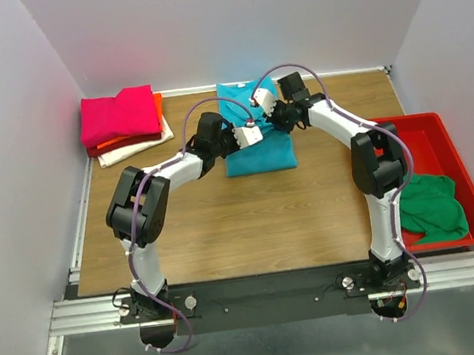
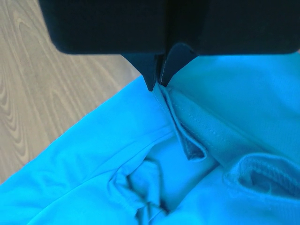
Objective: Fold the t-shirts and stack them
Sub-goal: Fold the tshirt
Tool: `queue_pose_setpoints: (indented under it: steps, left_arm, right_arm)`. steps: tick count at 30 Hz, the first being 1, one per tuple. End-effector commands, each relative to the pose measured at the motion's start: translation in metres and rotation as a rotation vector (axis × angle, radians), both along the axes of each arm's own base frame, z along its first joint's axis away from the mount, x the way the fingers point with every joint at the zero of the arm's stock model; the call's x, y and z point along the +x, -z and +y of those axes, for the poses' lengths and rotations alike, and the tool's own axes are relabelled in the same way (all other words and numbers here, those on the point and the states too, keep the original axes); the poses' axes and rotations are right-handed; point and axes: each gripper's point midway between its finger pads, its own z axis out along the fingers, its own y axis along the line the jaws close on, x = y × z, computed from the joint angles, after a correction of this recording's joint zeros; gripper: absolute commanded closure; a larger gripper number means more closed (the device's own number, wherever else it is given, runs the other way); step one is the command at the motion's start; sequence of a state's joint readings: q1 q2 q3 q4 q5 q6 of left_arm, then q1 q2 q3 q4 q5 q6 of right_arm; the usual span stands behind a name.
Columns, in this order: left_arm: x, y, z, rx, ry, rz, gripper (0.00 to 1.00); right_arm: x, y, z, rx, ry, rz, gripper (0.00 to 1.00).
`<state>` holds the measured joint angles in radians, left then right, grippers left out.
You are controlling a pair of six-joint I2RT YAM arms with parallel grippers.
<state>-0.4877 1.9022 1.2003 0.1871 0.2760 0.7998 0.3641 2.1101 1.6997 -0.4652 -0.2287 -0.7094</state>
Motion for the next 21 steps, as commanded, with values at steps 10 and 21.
queue_pose_setpoints:
  steps: [10,21]
  left_arm:
    - [0.036,-0.018,0.011,-0.056,-0.099,-0.042,1.0]
    - [0.066,-0.01,0.007,-0.016,-0.163,0.018,1.0]
  right_arm:
    - [0.04,0.001,-0.005,0.027,0.128,-0.024,0.99]
    - [0.063,0.007,-0.011,0.013,0.2,-0.049,0.99]
